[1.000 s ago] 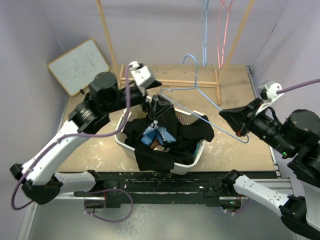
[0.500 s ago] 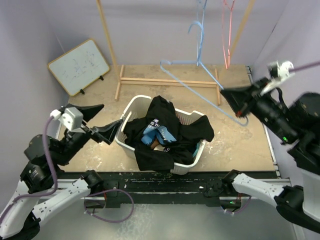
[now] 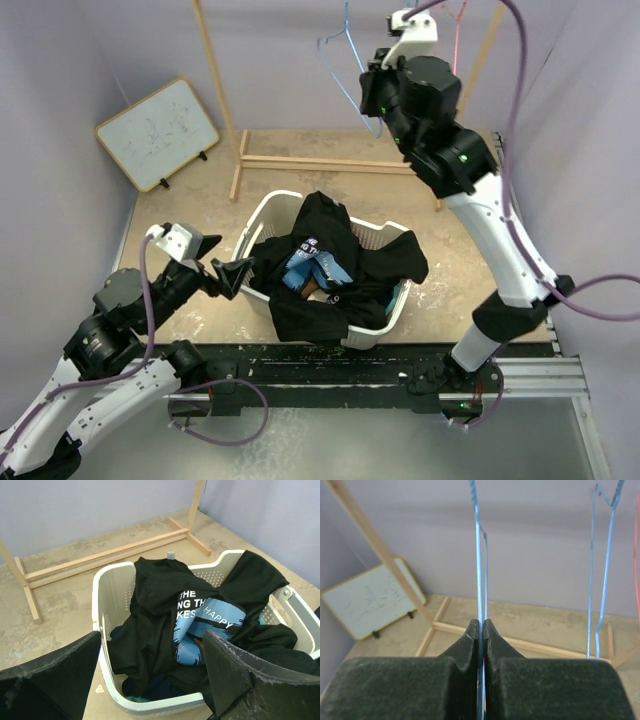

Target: Remove the t-shirt from the hanger

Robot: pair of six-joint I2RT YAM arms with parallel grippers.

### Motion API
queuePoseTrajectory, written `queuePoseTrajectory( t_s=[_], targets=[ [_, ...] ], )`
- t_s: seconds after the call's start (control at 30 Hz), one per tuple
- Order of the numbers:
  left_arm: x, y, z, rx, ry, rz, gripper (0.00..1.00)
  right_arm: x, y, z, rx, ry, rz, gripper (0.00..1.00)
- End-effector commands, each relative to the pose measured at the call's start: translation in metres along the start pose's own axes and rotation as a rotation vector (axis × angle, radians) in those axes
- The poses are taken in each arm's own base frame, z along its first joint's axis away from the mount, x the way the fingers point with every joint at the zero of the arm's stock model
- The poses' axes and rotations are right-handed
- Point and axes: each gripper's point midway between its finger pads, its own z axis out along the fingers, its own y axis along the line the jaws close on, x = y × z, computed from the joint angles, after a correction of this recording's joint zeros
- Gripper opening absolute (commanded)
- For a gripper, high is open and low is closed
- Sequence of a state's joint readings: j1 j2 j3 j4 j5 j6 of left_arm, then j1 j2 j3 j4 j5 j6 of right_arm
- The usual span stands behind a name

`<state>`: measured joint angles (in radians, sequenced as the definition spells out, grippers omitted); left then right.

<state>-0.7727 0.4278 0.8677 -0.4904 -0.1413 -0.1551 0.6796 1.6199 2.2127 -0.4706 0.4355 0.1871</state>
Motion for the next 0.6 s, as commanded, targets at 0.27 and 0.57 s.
queuePoseTrajectory(
  t_s=[0.27,0.57],
  targets=[
    [-0.018,-0.007,-0.008,0.042,-0.069,-0.025,0.85,-0.075,-0.025,0.004,0.171,-0.317,0.11,0.0],
    [-0.014,-0.011,-0.005,0.059,-0.05,-0.015,0.85,-0.062,-0.04,0.024,0.218,-0.29,0.101,0.0]
  ],
)
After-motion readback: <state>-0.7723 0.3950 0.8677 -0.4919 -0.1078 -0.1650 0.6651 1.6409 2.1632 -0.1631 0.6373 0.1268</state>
